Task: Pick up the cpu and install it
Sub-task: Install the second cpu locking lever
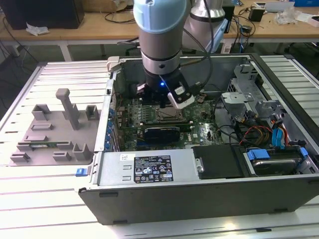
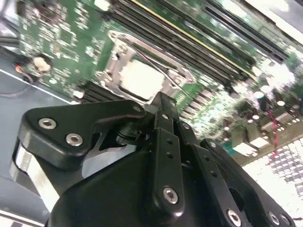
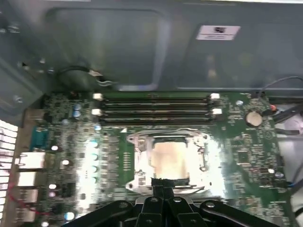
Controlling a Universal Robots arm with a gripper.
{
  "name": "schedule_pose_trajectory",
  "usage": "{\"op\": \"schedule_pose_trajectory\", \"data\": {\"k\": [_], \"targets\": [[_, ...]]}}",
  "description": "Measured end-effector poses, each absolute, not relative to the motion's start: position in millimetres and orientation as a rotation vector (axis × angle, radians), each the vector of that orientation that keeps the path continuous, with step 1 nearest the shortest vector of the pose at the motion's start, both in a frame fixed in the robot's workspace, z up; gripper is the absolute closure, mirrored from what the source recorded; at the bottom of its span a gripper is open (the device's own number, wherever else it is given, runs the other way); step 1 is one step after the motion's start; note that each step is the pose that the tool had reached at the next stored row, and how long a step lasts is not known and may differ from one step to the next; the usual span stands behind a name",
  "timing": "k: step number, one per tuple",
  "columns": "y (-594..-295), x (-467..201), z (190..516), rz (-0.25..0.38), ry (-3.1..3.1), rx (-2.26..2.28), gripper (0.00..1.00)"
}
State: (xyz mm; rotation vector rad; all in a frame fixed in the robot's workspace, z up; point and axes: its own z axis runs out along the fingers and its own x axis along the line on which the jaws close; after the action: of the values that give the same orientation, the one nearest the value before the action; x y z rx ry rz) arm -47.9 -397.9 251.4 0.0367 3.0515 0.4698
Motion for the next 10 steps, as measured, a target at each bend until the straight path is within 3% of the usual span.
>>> {"op": "schedule_pose_trajectory", "data": {"k": [10], "targets": [[-420, -35, 245, 0.463, 3.056, 0.038, 0.89]]}}
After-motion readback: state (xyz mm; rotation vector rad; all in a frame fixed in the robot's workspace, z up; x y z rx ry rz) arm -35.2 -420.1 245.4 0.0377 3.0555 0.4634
